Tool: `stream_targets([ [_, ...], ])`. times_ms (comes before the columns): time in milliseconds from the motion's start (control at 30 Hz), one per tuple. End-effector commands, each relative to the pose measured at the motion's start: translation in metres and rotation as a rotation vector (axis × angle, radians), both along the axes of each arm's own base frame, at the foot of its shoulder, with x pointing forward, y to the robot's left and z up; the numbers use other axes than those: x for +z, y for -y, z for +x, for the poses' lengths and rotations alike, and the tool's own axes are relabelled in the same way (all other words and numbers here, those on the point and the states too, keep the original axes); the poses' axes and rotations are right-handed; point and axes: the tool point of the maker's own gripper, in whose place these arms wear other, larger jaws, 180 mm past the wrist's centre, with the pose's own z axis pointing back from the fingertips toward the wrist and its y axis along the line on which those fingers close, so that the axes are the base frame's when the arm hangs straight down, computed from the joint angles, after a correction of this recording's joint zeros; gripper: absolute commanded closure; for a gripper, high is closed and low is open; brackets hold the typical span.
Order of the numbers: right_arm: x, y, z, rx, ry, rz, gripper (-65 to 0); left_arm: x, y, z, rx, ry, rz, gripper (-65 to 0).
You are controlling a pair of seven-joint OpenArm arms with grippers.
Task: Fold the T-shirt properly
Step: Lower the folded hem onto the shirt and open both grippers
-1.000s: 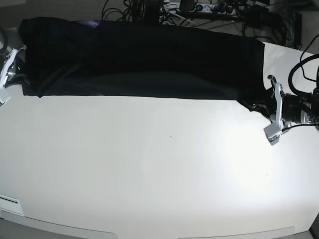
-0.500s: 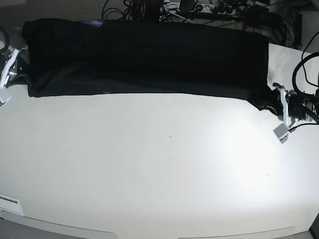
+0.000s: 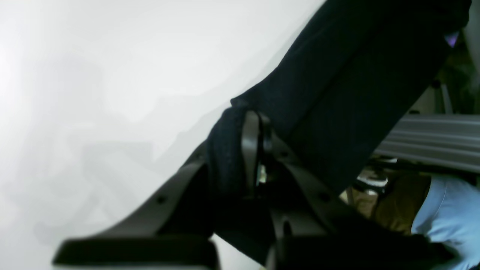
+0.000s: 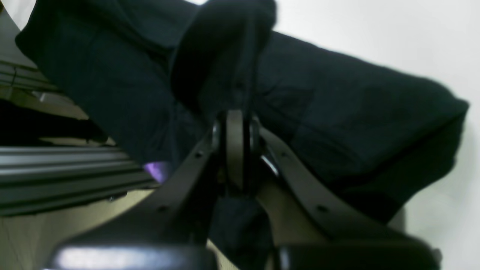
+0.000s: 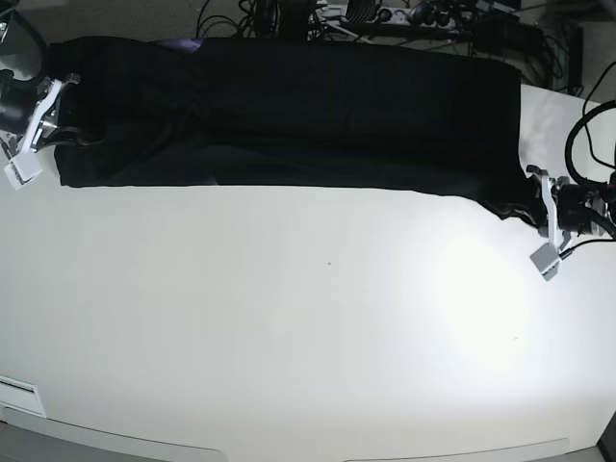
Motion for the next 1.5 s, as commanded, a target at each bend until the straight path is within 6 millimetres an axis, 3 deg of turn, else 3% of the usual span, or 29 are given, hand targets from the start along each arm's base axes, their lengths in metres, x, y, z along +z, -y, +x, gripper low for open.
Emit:
stream_targets([
  [0, 0.008, 0.001, 0.002, 0.014, 0.028, -0.004, 0.0, 0.01, -0.005, 0.001, -0.023, 0.02, 0.022, 0.0],
  [333, 0.004, 0.001, -0.005, 0.017, 0.009, -0.006, 0.0, 0.003, 0.02, -0.036, -0.162, -0.01, 0.047, 0.0],
  [733, 0.006, 0.005, -0.004, 0.033, 0.012, -0.027, 0.0, 0.009, 0.001, -0.036, -0.156, -0.014, 0.108, 0.0],
  [967, 0.006, 0.005, -0.004, 0.033, 0.012, -0.028, 0.0, 0.009, 0.0, -0.037, -0.155, -0.017, 0.109, 0.0],
  [1133, 0.004, 0.005, -0.008, 0.033, -0.004, -0.027, 0.0, -0.004, 0.0, -0.054, -0.158, -0.073, 0.104, 0.0],
  [1167, 0.003, 0.005, -0.009, 0.033, -0.007, -0.027, -1.0, -0.007, 0.0, -0.058, -0.159, -0.086, 0.103, 0.0],
  [1200, 0.002, 0.005, -0.011, 0.034, -0.015, -0.028, -10.4, -0.009, 0.0, -0.061, -0.16, -0.098, 0.103, -5.1],
  [1267, 0.003, 0.007, -0.012, 0.049, -0.013, -0.043, -32.0, -0.012, -0.001, -0.066, -0.16, -0.112, 0.104, -23.1],
  [1300, 0.003, 0.011, -0.011, 0.058, -0.014, -0.074, -38.0, -0.012, -0.001, -0.065, -0.16, -0.112, 0.105, -31.1],
  [1333, 0.004, 0.015, -0.01, 0.067, -0.013, -0.106, -39.0, -0.012, -0.001, -0.065, -0.16, -0.111, 0.105, -36.0],
  [1467, 0.032, 0.008, -0.001, 0.129, 0.066, -0.155, -39.0, -0.011, -0.001, -0.061, -0.147, -0.091, 0.101, -37.1],
])
